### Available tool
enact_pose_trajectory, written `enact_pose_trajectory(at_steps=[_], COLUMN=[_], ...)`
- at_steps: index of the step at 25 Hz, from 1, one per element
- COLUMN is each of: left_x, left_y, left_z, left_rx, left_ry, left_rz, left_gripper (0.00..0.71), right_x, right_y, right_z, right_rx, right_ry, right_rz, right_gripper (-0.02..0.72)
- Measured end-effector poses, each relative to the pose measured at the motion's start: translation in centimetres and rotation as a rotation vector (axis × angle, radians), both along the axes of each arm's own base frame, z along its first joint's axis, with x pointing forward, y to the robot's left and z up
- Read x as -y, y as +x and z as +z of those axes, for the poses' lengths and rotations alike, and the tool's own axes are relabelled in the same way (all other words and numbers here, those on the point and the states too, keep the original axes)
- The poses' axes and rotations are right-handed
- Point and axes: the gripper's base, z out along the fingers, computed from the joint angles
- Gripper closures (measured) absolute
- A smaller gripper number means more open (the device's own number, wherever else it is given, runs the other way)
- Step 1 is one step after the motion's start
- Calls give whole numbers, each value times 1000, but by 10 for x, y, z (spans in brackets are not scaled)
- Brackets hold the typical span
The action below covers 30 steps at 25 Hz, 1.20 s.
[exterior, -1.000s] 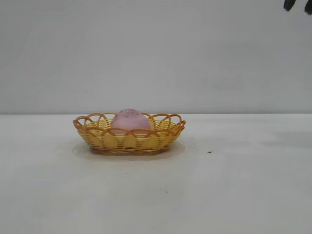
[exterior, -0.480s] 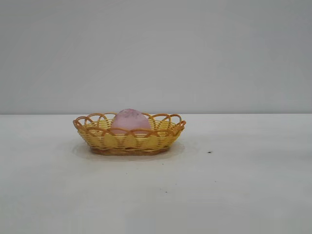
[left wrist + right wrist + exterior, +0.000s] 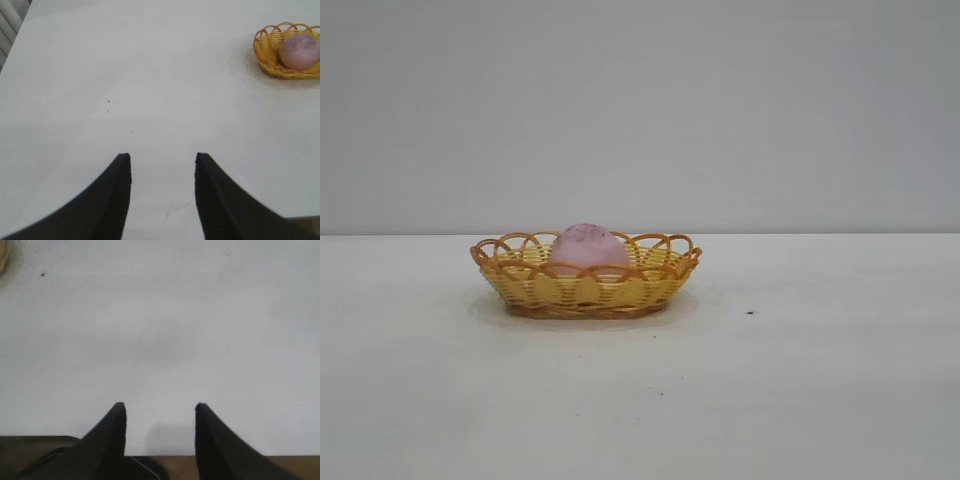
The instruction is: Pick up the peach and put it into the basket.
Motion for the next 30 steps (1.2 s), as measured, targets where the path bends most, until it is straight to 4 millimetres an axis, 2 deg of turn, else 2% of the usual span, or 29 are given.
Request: enact_pose_trajectory(at_steps=[11, 30], left_x=[0, 0], left_y=[0, 0], left_z=[0, 0], left_rx=[0, 0], left_ry=[0, 2], left_rz=[8, 9], left_gripper=[467, 467], right_x=[3, 3], right_y=[-49, -50], right_z=[2, 2], right_rx=[310, 317], right_ry=[1, -8], right_rz=[3, 15], right_gripper=[383, 383])
